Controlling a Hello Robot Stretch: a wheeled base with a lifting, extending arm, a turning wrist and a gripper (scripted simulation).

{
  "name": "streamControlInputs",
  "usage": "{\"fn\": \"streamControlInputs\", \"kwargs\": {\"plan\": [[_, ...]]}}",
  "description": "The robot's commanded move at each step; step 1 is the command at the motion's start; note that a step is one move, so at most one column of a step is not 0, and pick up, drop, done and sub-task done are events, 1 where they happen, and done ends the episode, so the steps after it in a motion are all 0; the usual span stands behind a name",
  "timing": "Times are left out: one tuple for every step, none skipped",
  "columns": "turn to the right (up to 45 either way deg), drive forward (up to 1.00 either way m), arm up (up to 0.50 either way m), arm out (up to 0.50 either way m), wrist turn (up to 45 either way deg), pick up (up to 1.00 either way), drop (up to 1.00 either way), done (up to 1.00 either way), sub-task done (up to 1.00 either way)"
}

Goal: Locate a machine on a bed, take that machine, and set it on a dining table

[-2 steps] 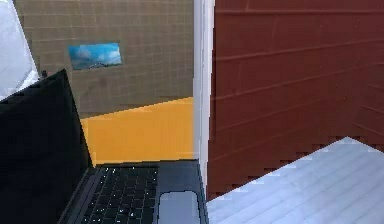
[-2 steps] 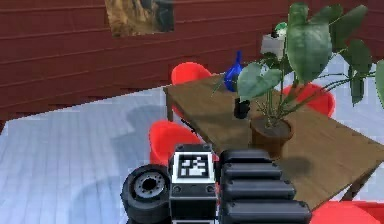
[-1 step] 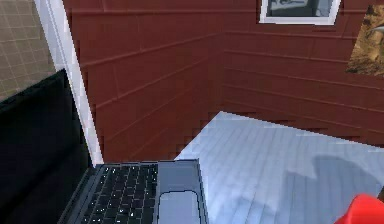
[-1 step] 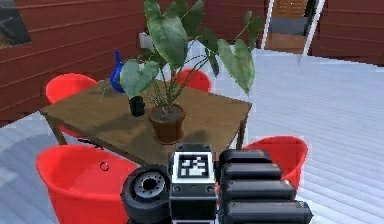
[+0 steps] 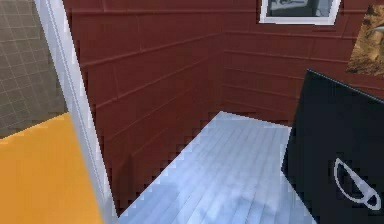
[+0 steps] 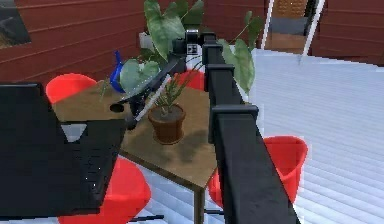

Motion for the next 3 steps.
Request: {"fn": "streamControlInputs", "kwargs": {"plan": [[0.0,0.0,0.0,0.0,45.0,0.0,0.0,0.0,0.0],[0.0,0.0,0.0,0.0,30.0,0.0,0.0,0.0,0.0],[0.0,0.0,-0.04,0.0,0.0,0.0,0.0,0.0,0.0]]}}
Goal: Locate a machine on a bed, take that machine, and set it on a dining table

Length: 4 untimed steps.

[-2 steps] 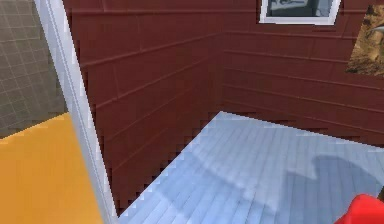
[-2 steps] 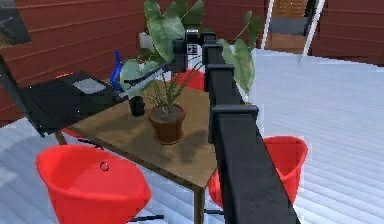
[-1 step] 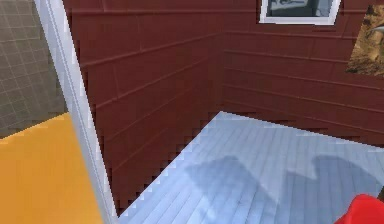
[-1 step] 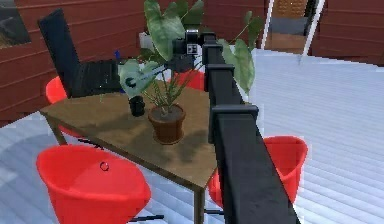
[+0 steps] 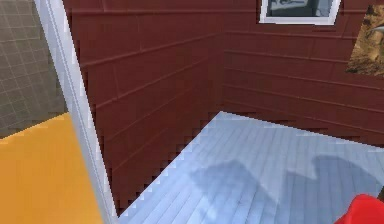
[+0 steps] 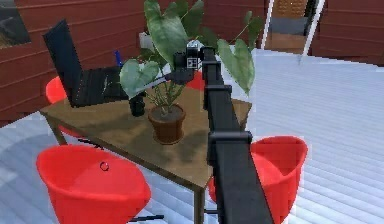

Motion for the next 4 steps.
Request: {"fn": "streamControlInputs", "kwargs": {"plan": [[0.0,0.0,-0.32,0.0,0.0,0.0,0.0,0.0,0.0],[0.0,0.0,0.0,0.0,0.0,0.0,1.0,0.0,0.0],[0.0,0.0,0.04,0.0,0.0,0.0,0.0,0.0,0.0],[0.0,0.0,0.0,-0.08,0.0,0.0,0.0,0.0,0.0]]}}
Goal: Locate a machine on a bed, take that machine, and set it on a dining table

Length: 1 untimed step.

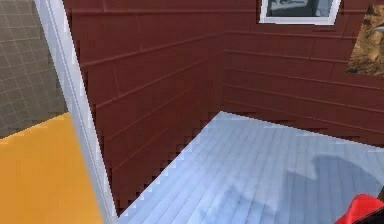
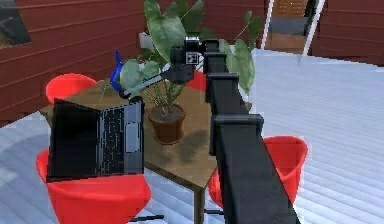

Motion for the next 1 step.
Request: {"fn": "streamControlInputs", "kwargs": {"plan": [[0.0,0.0,0.0,0.0,0.0,0.0,0.0,1.0,0.0]]}}
